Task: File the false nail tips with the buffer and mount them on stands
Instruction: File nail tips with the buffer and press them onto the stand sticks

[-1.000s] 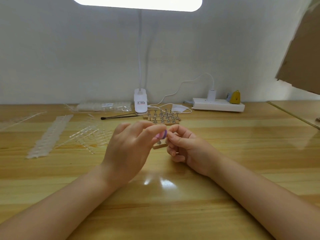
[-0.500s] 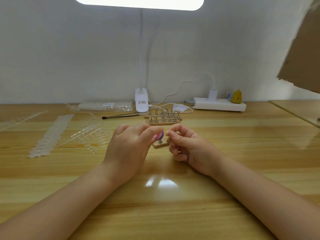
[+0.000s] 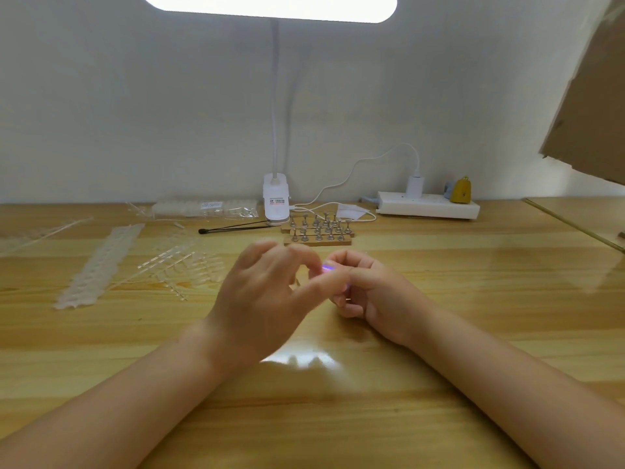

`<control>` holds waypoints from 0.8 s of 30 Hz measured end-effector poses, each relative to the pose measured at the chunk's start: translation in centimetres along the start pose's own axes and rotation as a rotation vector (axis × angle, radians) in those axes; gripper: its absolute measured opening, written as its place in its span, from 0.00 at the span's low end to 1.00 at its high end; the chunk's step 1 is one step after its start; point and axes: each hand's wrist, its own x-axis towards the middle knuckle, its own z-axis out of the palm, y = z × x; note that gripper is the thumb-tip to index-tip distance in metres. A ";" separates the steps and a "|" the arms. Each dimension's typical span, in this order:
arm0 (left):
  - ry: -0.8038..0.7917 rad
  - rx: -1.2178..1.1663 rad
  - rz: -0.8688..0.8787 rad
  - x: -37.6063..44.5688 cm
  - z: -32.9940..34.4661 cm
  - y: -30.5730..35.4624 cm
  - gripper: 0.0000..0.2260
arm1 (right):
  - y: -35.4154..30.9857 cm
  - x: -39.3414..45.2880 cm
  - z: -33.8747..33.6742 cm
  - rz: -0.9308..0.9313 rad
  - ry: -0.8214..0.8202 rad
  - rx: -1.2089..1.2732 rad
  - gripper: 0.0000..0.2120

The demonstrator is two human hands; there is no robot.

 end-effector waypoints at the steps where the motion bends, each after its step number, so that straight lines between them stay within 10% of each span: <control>1: -0.020 -0.003 0.011 -0.2 0.1 0.1 0.20 | 0.0 0.0 0.0 0.001 -0.009 -0.008 0.05; 6: -0.072 -0.004 -0.224 -0.5 -0.4 -1.7 0.16 | -0.2 -0.1 -0.1 -0.001 -0.013 0.041 0.02; 11: -0.023 0.037 -0.006 0.1 -0.1 0.2 0.18 | -0.1 -0.1 0.0 -0.008 -0.005 -0.002 0.01; 24: -0.152 0.077 -0.138 0.1 -0.8 -1.0 0.14 | -0.3 0.1 -0.3 0.022 -0.022 0.045 0.01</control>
